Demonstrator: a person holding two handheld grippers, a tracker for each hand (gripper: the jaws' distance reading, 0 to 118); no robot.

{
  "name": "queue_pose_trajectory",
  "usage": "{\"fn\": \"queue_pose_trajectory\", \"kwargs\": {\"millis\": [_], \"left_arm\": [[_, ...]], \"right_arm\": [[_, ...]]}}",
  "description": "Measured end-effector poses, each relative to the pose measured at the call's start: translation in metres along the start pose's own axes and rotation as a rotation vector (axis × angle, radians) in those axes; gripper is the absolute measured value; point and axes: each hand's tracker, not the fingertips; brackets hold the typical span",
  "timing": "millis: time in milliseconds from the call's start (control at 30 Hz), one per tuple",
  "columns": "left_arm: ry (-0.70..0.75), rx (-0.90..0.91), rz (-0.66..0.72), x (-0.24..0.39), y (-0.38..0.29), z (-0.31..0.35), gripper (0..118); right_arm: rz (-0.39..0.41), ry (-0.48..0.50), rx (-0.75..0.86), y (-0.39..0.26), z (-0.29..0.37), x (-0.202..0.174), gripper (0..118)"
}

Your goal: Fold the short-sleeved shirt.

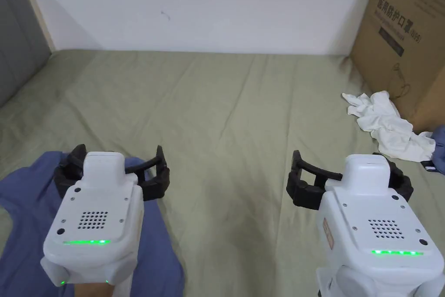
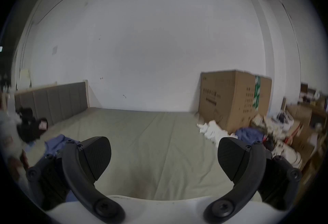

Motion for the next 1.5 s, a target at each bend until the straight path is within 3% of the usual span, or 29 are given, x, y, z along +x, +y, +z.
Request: {"fn": "queue_pose_trajectory", "kwargs": {"millis": [133,333,1000,1267,1333,1367,1400,1433,1500], "left_arm": [[-0.006,-0.011,0.047,-0.003,-0.003,0.001,118],[-0.009,-0.010,0.078,-0.010,-0.003,0.001,118],[-0.009,0.003,0.035,-0.004,0.001,0.002,118],[0.011,-0.012,0.091,-0.006,0.009,0.002,118],[-0.009,-0.035,0.131,-0.009,0.012,0.002,118],[-0.009,-0.027,0.139,-0.010,0.013,0.003,118],[-0.012,-0.023,0.148,-0.011,0.012,0.003,107],[-0.019,-0.020,0.149,-0.011,0.013,0.004,83],[-0.036,-0.017,0.139,-0.010,0.015,0.004,4]], "right_arm": [[-0.020,-0.017,-0.010,-0.003,-0.001,0.003,118],[0.016,-0.023,-0.014,-0.003,-0.001,0.003,118],[0.042,-0.001,-0.012,0.001,0.001,-0.003,118],[0.063,-0.003,-0.031,0.006,0.003,-0.004,118],[0.067,-0.003,-0.036,0.008,0.004,-0.005,103],[0.071,-0.003,-0.032,0.008,0.005,-0.006,80],[0.082,-0.016,-0.025,0.009,0.006,-0.007,39],[0.091,-0.020,-0.031,0.010,0.005,-0.007,16],[0.086,-0.013,-0.032,0.011,0.006,-0.006,9]]}}
